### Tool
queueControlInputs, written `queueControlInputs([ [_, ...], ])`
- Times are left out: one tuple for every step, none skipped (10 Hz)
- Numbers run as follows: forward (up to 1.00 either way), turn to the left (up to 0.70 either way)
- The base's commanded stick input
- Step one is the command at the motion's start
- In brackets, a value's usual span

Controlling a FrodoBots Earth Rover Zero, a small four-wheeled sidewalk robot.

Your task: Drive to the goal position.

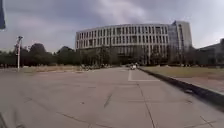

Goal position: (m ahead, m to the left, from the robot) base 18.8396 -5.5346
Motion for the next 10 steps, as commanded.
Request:
queueControlInputs([
  [1.00,0.34],
  [1.00,0.00],
  [1.00,0.00],
  [1.00,0.00],
  [1.00,0.00],
  [1.00,0.00],
  [1.00,0.00],
  [1.00,0.00],
  [1.00,0.00],
  [1.00,0.00],
])
